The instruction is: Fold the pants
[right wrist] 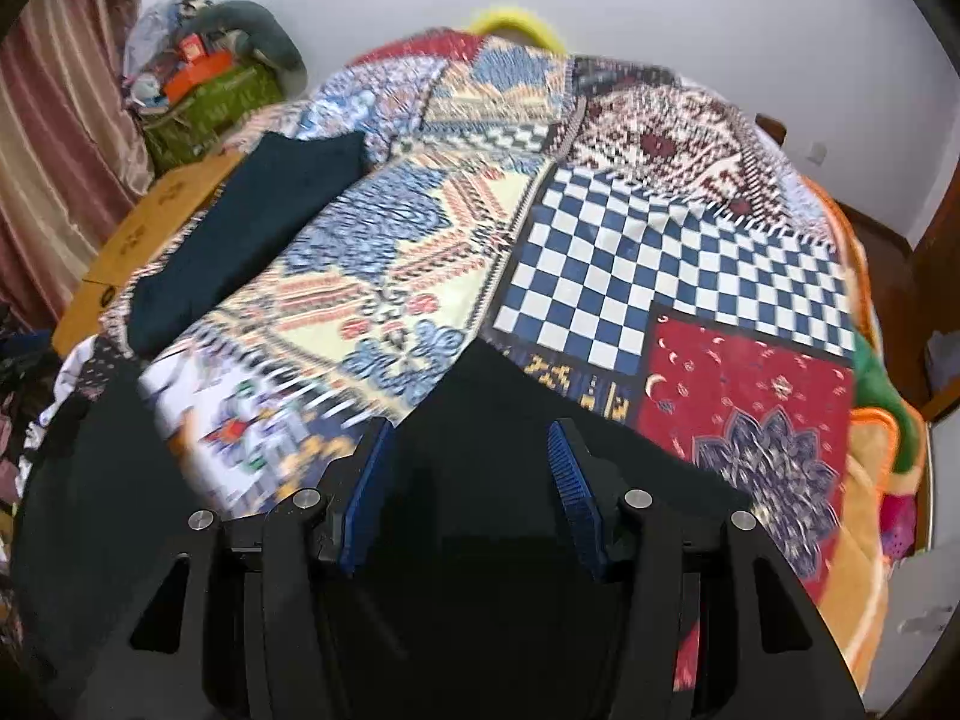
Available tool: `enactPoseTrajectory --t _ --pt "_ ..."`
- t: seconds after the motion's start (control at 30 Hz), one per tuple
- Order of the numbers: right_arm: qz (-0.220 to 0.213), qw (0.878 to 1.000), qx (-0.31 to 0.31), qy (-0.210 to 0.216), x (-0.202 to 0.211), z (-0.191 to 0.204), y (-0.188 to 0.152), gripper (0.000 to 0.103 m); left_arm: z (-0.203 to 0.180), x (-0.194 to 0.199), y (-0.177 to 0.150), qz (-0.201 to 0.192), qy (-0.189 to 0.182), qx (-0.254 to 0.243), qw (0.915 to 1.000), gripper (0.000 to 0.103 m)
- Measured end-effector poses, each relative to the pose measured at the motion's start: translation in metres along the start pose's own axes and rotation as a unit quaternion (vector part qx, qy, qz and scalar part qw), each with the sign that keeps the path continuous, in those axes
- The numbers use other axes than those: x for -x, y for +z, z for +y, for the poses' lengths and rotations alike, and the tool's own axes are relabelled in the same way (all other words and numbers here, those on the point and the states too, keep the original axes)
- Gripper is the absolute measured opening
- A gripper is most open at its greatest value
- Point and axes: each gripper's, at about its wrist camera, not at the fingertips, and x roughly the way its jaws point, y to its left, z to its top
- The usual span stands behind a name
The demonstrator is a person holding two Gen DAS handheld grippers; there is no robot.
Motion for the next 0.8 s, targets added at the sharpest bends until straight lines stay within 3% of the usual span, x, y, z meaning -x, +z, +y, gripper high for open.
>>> enactPoseTrajectory --t 0.23,0.37,0.5,0.63,0.8 --pt "0.039 0.999 -0.020 0.003 -0.046 -0.010 0.017 0.048 0.005 -0.030 0.000 0.027 -0.004 0.011 0.9996 0.068" --pt "0.040 0.998 -0.037 0.025 -0.050 -0.012 0.010 0.023 0.004 -0.030 -0.004 0.018 0.011 0.005 0.9998 0.068" --pt "0.033 0.999 -0.028 0.011 -0.042 -0.007 0.001 0.010 0.003 -0.030 -0.005 0.027 0.001 0.015 0.9995 0.068" --pt "0.007 0.999 -0.052 0.011 -0.016 -0.010 -0.001 0.008 -0.008 -0.019 -0.011 0.025 -0.005 0.004 0.9997 0.068" --pt "-0.059 0.996 -0.072 0.002 0.056 -0.025 -0.008 0.008 -0.027 -0.004 -0.018 0.026 -0.013 -0.014 0.9995 0.068"
